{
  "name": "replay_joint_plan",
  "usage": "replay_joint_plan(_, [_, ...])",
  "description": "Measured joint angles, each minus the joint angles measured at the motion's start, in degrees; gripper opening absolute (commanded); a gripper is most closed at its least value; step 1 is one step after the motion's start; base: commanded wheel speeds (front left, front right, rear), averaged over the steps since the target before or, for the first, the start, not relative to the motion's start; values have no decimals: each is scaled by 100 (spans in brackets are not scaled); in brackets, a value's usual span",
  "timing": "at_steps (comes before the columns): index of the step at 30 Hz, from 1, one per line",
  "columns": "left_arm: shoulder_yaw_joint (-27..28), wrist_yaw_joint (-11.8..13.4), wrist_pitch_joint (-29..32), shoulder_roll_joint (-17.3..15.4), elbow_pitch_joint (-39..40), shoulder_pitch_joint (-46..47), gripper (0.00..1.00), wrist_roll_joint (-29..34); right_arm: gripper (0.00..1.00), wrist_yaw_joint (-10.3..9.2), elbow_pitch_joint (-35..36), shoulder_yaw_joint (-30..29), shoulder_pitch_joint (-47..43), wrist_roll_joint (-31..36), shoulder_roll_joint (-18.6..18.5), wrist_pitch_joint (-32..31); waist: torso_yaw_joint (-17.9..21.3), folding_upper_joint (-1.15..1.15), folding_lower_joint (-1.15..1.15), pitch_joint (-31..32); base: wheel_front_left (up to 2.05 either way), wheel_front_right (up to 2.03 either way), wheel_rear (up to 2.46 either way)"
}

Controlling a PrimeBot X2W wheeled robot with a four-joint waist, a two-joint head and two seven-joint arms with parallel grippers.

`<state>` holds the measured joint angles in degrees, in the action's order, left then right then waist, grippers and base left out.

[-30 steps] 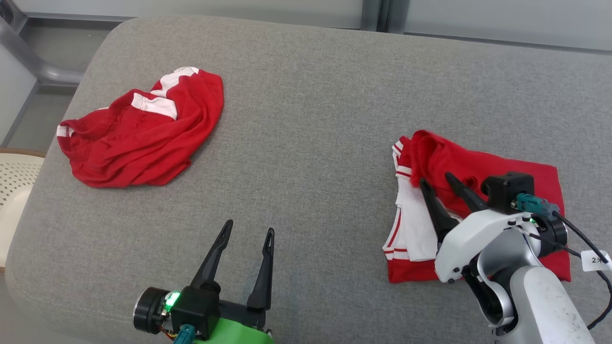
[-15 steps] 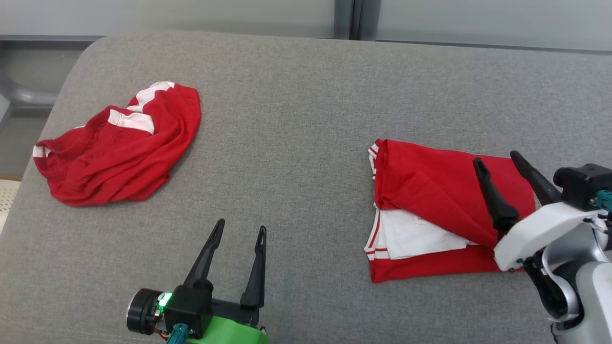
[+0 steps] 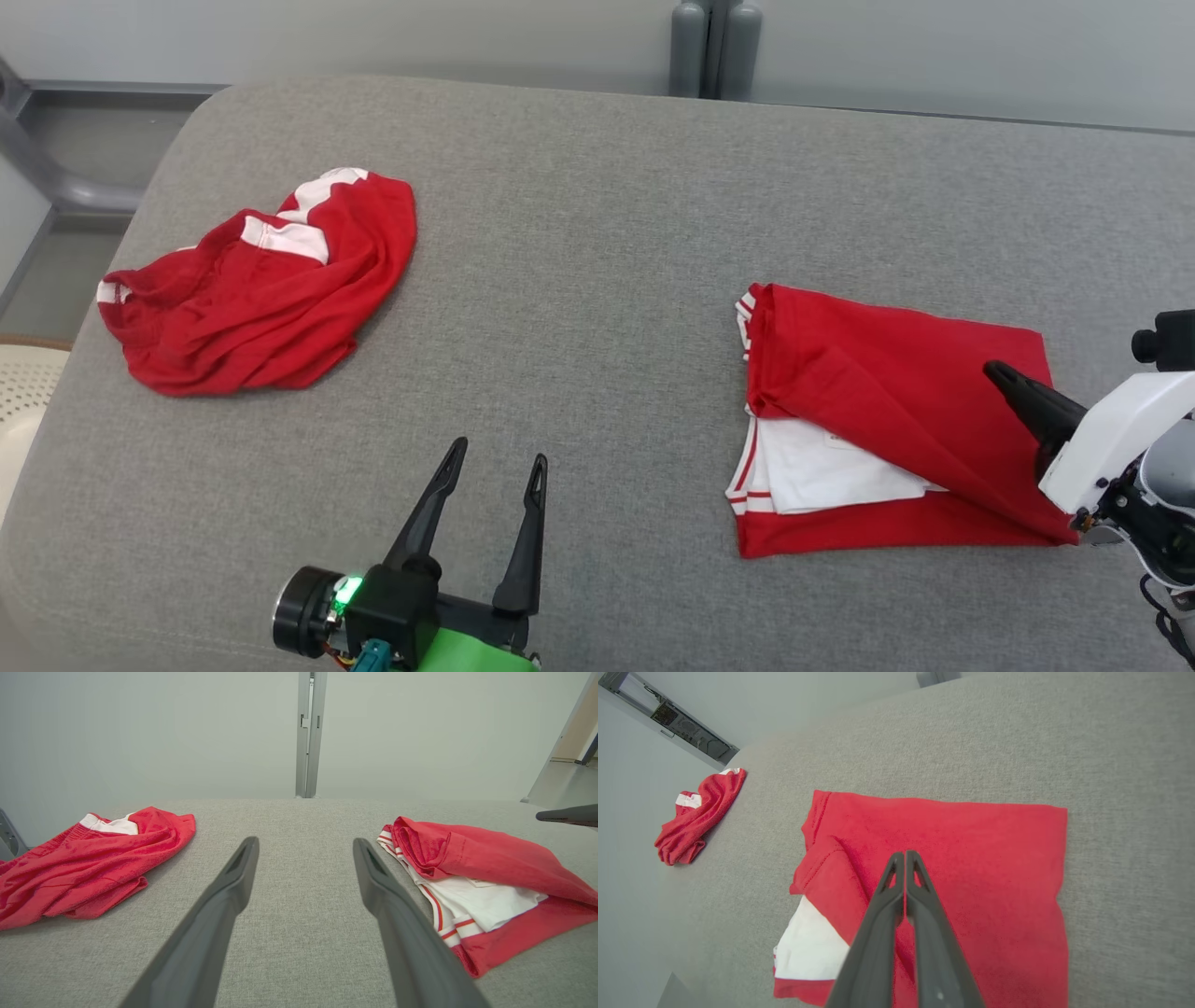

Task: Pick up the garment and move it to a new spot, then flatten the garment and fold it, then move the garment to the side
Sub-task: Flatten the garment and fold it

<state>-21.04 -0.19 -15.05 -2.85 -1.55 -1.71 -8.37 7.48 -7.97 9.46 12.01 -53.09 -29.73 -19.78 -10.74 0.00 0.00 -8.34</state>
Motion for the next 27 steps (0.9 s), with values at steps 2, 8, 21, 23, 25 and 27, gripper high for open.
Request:
replay_joint_plan(2, [-65, 19, 0, -1, -12, 2, 100, -29, 0, 1, -190, 30, 140, -587, -34, -371, -105, 0, 0, -49, 0, 0, 0])
replay_joint_plan(8, [-214, 65, 0, -2, -32, 45, 100, -123, 0, 0, -801, 11, 411, -2069, 7, -1727, -392, 0, 0, -214, 0, 0, 0])
replay_joint_plan(21, [-287, 120, 1, -1, -86, 122, 100, -124, 0, 0, -378, 223, 135, -2904, -1, -2921, -467, 0, 0, -325, 0, 0, 0])
replay_joint_plan(23, [-283, 119, 1, -1, -90, 121, 100, -123, 0, 0, -101, 157, -37, -3047, -69, -3005, -431, 0, 0, -303, 0, 0, 0])
replay_joint_plan(25, [-285, 118, 1, -1, -94, 121, 100, -124, 0, 0, 156, -75, -134, -3143, -152, -2916, -395, 0, 0, -281, 0, 0, 0])
replay_joint_plan(27, [-285, 114, 1, -1, -98, 121, 100, -124, 0, 0, 353, -279, -144, -3154, -189, -2735, -373, 0, 0, -258, 0, 0, 0])
